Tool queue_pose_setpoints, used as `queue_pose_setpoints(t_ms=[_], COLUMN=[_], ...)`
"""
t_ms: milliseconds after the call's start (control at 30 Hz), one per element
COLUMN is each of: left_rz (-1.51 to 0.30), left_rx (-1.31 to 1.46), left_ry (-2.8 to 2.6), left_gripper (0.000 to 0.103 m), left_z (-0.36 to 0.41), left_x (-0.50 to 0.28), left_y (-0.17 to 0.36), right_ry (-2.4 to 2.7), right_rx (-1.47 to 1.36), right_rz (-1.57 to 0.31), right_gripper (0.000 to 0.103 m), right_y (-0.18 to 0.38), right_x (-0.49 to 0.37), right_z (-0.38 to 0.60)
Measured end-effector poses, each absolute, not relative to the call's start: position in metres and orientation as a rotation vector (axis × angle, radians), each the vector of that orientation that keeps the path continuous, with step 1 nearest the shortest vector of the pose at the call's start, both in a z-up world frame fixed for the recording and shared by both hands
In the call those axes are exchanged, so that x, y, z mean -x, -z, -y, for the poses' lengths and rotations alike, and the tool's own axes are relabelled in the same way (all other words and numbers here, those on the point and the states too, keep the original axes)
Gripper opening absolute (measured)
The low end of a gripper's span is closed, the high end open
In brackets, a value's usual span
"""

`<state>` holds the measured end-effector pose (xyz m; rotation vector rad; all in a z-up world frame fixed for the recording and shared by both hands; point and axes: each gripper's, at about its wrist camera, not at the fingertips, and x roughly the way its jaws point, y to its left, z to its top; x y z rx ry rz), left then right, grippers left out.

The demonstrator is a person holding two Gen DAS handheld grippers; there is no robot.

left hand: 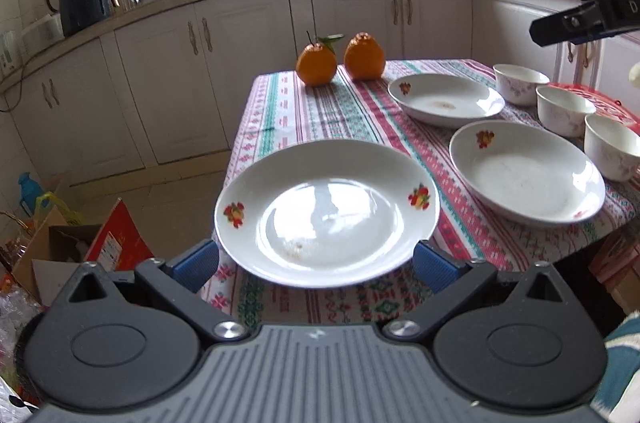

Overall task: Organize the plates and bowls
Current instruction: 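Grasp the rim of the flower-print white plate with the left tool and lift, then grasp the deep white plate rim with the right tool while the left tool holds its plate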

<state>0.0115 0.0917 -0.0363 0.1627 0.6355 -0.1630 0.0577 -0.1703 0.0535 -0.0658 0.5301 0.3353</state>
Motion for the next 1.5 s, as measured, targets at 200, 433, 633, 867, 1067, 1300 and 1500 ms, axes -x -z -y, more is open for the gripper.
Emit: queue_pose_setpoints(t_ms=[200,433,633,867,1067,1300,1500], left_rz=[-0.71,-0.738,-0.751,-0.746,-0.746,-0.707,-0.681], left_rx=[-0.102,-0.142,-0.122,-0.114,-0.116,-0.108,-0.105], left_ry=[0.197,0.243,0.271,0.281,0.292,0.298,0.29], left_gripper=[0.102,0.102,0.103,0.103,0.103,0.103,0.103], left_z=[-0.108,-0.105,-0.111,-0.114,-0.115,-0.117,-0.117], left_x=[-0.023,-0.04,-0.049,-0.054,-0.055,-0.049,-0.045], left_y=[0.06,0.072,0.073,0.074,0.075,0.078,0.079], right_ry=[-0.36,-0.364,-0.386,-0.46,-0.579,-0.734,-0.774], right_rx=[0.086,0.099,0.118,0.151,0.161,0.184,0.172], right_rz=[-0.614,-0.663,-0.697,-0.744,-0.785,-0.868,-1.0], right_gripper=[0.103,0.103,0.103,0.103,0.103,0.103,0.103], right_y=[-0.033,-0.023,-0.017,-0.011,-0.008,0.005,0.028], right_x=[-0.074,-0.095,-0.11,-0.124,-0.14,-0.166,-0.197], right_z=[0.152,0.142,0.13,0.111,0.091,0.063,0.047])
